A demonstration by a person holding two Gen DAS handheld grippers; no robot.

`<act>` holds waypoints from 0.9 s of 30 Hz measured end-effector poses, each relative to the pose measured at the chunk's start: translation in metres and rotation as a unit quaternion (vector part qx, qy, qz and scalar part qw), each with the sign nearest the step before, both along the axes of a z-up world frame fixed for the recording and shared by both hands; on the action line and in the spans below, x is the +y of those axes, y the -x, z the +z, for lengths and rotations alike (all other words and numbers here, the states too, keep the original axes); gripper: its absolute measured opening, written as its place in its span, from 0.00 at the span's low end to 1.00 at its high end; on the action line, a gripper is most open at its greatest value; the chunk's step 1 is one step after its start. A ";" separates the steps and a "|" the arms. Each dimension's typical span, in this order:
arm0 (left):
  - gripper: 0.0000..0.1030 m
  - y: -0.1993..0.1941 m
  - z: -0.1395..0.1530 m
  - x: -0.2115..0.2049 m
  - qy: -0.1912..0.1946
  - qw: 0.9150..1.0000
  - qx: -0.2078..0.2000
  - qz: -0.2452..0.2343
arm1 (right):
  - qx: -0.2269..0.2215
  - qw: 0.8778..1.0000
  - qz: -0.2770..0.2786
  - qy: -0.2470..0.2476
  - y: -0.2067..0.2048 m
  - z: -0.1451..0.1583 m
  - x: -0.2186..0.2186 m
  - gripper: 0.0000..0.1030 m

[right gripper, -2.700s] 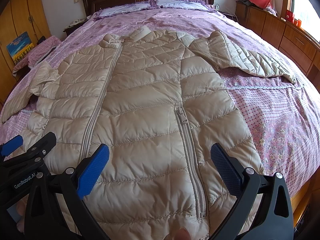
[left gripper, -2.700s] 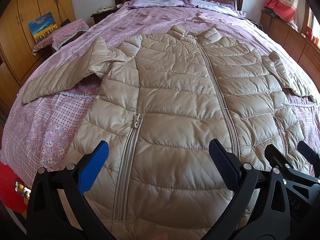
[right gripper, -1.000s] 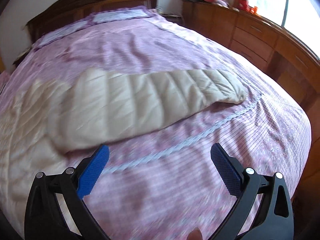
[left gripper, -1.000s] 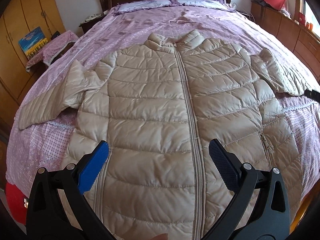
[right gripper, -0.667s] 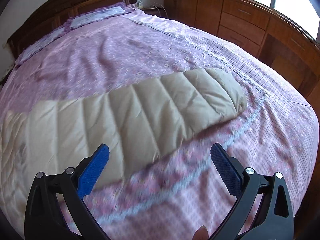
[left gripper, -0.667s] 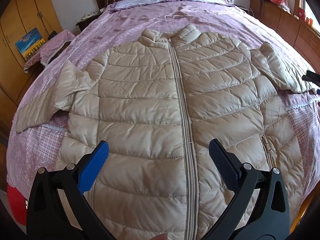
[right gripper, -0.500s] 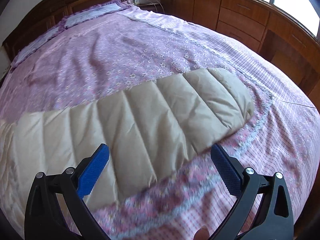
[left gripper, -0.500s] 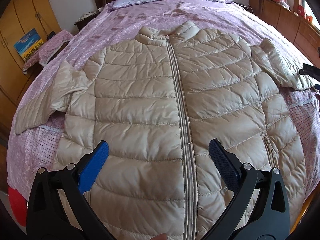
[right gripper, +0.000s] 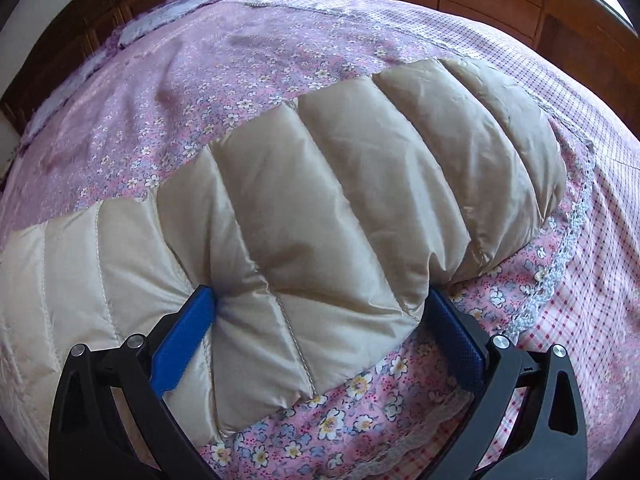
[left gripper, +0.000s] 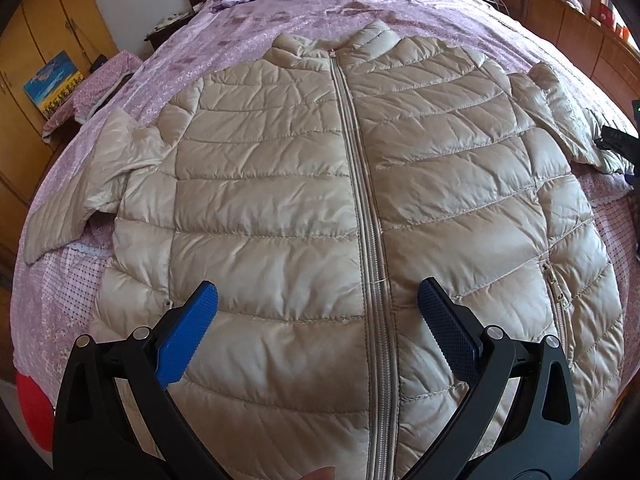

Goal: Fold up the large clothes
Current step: 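Reach the right gripper to the jacket sleeve cuff and grasp it, then lift the sleeve with the right gripper, fold it across the jacket body, release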

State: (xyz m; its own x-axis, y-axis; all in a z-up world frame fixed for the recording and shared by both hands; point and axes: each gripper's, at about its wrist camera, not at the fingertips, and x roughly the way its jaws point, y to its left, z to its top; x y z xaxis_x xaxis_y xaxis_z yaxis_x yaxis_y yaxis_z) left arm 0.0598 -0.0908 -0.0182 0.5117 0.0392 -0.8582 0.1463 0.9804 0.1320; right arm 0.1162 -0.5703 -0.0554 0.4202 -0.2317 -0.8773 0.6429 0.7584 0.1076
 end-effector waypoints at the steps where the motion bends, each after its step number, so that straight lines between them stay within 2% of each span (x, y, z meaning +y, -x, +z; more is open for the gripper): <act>1: 0.97 0.000 0.000 0.001 0.001 1.000 0.002 0.002 | -0.007 1.000 0.001 -0.001 0.001 0.002 -0.002 0.96; 4: 0.97 -0.001 -0.001 0.002 0.003 1.000 0.003 0.005 | -0.033 0.999 0.004 0.012 0.010 0.007 0.002 0.89; 5: 0.97 -0.002 -0.001 0.003 0.003 1.000 0.003 0.006 | -0.039 0.999 0.007 0.020 0.012 0.009 0.005 0.84; 6: 0.97 -0.002 -0.001 0.003 0.003 1.000 0.003 0.006 | -0.044 0.999 0.009 0.026 0.012 0.010 0.007 0.75; 7: 0.97 -0.002 -0.002 0.003 0.003 1.000 0.004 0.006 | -0.050 0.998 0.011 0.031 0.014 0.013 0.010 0.71; 9: 0.97 -0.002 -0.002 0.003 0.003 1.000 0.004 0.005 | -0.066 0.997 0.017 0.035 0.017 0.019 0.014 0.51; 10: 0.97 -0.003 -0.002 0.003 0.003 1.000 0.004 0.005 | -0.075 0.996 0.023 0.035 0.019 0.023 0.017 0.46; 12: 0.97 -0.003 -0.002 0.003 0.004 1.000 0.004 0.006 | -0.083 0.995 0.037 0.043 0.020 0.029 0.025 0.25; 14: 0.97 -0.003 -0.002 0.003 0.005 1.000 0.004 0.006 | -0.088 0.993 0.051 0.057 0.021 0.037 0.035 0.17; 18: 0.97 -0.003 0.000 0.006 0.009 1.000 0.004 0.009 | -0.114 0.989 0.067 0.057 0.026 0.057 0.050 0.14; 27: 0.97 0.002 0.010 0.013 0.020 1.000 -0.007 0.008 | -0.168 0.981 0.097 0.013 0.046 0.098 0.081 0.13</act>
